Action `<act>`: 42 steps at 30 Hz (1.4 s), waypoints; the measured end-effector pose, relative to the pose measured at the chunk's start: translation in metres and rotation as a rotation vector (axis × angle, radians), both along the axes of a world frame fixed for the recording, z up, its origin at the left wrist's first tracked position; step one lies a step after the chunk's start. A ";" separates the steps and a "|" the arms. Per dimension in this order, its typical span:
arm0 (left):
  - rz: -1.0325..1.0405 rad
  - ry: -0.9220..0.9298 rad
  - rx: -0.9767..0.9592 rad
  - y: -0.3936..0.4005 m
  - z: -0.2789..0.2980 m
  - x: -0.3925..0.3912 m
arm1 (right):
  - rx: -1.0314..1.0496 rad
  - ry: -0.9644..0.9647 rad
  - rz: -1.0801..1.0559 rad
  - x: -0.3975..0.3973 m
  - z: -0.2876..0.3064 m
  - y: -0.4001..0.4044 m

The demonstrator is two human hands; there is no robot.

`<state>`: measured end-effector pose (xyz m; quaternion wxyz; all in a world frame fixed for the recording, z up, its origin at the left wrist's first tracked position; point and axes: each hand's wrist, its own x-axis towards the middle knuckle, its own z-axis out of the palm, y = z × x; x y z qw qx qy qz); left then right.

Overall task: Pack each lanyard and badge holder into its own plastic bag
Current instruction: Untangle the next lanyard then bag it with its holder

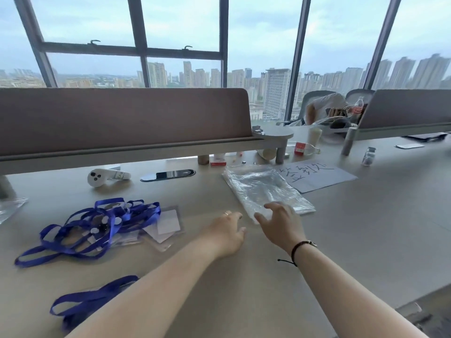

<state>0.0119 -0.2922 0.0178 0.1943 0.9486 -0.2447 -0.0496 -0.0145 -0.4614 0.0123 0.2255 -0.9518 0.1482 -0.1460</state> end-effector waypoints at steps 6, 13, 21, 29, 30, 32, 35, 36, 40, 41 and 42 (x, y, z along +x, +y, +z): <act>0.033 -0.020 -0.036 -0.034 -0.020 0.033 | -0.053 -0.008 -0.042 0.023 -0.019 -0.006; 0.047 -0.181 0.023 -0.047 -0.035 0.042 | -0.172 -0.034 -0.029 0.035 -0.027 -0.013; 0.054 -0.179 0.016 -0.047 -0.039 0.044 | -0.144 -0.059 -0.021 0.037 -0.030 -0.014; 0.019 -0.147 -0.001 -0.045 -0.040 0.047 | 0.020 -0.250 -0.069 0.033 -0.029 -0.016; 0.010 -0.108 -0.047 -0.044 -0.038 0.047 | 0.041 -0.268 -0.065 0.032 -0.028 -0.015; -0.006 -0.003 -0.317 -0.042 -0.034 0.049 | 0.087 -0.276 -0.026 0.029 -0.028 -0.012; 0.094 0.144 -0.770 -0.030 -0.020 0.047 | 0.237 -0.296 0.155 0.020 -0.021 0.003; 0.158 0.257 -0.899 -0.024 -0.011 0.044 | 0.273 -0.294 0.231 0.014 -0.017 0.011; 0.475 0.690 -1.287 -0.004 0.005 0.037 | 0.365 -0.194 0.519 -0.019 0.007 0.050; 0.537 0.723 -1.305 0.004 0.007 0.037 | 0.357 -0.149 0.568 -0.029 0.011 0.058; 0.564 0.746 -1.318 0.015 0.009 0.037 | 0.339 -0.119 0.607 -0.039 0.013 0.065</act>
